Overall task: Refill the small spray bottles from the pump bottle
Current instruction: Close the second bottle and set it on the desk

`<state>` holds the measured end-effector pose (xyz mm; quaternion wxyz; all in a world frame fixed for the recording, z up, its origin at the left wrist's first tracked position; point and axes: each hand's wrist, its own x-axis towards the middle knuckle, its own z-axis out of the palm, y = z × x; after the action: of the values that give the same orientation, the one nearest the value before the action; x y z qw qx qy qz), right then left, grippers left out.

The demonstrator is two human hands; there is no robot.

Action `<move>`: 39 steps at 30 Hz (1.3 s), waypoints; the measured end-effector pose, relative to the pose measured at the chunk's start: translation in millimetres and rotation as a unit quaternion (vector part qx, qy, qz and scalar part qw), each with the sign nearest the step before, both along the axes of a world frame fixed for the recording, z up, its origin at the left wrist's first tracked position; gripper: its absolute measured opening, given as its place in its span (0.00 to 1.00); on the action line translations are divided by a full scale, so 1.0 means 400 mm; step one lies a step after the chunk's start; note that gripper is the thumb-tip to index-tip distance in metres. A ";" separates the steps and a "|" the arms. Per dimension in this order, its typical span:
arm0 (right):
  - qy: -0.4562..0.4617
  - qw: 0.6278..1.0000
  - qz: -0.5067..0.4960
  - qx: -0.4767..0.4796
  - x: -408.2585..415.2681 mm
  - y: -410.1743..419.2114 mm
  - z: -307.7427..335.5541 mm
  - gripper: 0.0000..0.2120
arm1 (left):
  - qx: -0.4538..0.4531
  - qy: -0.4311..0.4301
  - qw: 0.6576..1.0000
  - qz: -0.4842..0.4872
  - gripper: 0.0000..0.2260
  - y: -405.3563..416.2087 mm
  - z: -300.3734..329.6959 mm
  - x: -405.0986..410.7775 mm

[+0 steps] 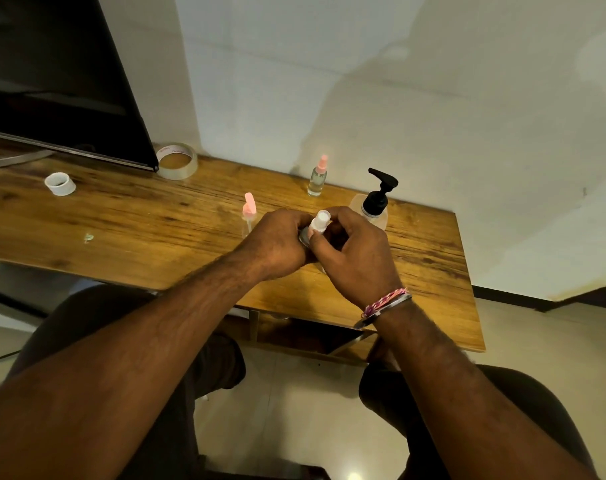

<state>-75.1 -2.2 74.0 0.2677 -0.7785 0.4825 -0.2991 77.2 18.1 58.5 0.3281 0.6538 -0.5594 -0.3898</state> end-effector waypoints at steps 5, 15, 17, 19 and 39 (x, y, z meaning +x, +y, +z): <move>-0.004 0.999 -0.033 0.001 -0.002 -0.002 -0.008 0.10 | -0.001 0.029 1.000 0.012 0.11 0.001 0.007 -0.006; -0.005 0.999 -0.045 -0.011 -0.001 -0.006 -0.013 0.12 | -0.003 -0.003 1.000 0.011 0.11 -0.002 0.011 -0.009; 0.001 0.999 -0.030 -0.023 -0.007 -0.006 -0.009 0.10 | -0.002 -0.003 1.000 0.014 0.12 -0.004 0.011 -0.009; 0.000 0.999 -0.013 -0.031 -0.011 -0.006 -0.006 0.08 | 0.001 0.001 1.000 0.015 0.13 -0.004 0.011 -0.008; -0.035 0.995 0.081 0.039 -0.055 -0.045 0.025 0.10 | 0.004 -0.013 1.000 -0.009 0.17 -0.002 0.011 -0.005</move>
<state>-97.1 -20.2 84.0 0.3379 -0.7932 0.4192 -0.2846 75.3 17.5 62.8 0.3144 0.6553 -0.5679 -0.3863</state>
